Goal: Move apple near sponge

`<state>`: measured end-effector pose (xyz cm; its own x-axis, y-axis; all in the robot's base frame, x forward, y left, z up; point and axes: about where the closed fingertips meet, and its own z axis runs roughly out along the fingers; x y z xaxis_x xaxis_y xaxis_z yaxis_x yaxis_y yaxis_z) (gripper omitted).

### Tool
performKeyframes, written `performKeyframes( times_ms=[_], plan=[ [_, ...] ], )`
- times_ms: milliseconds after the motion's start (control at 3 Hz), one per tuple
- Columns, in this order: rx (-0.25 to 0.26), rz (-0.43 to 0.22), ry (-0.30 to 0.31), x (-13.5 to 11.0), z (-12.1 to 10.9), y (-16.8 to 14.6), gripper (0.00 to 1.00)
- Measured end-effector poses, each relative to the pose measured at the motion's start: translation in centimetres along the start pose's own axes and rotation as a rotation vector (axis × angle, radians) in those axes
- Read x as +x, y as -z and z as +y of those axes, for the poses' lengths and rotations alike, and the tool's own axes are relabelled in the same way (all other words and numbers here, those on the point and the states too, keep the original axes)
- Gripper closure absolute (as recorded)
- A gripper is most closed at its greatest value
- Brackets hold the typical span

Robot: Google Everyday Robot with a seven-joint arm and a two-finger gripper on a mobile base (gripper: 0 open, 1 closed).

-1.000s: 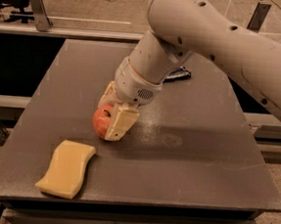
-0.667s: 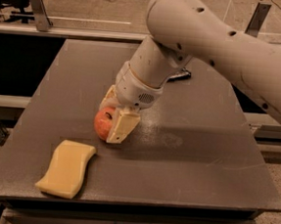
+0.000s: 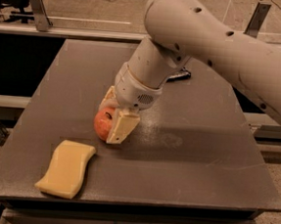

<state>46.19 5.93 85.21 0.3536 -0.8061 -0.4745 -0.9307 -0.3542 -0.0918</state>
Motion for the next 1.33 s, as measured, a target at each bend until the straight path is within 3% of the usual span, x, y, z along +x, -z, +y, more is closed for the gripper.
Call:
performKeyframes(
  times_ms=[667,1000,1333],
  plan=[
    [0.0,0.002,0.005,-0.25,0.1,-0.03,0.12],
    [0.0,0.003,0.007,-0.37,0.15,-0.04,0.0],
    [0.0,0.003,0.008,-0.37,0.15,-0.03,0.0]
  ],
)
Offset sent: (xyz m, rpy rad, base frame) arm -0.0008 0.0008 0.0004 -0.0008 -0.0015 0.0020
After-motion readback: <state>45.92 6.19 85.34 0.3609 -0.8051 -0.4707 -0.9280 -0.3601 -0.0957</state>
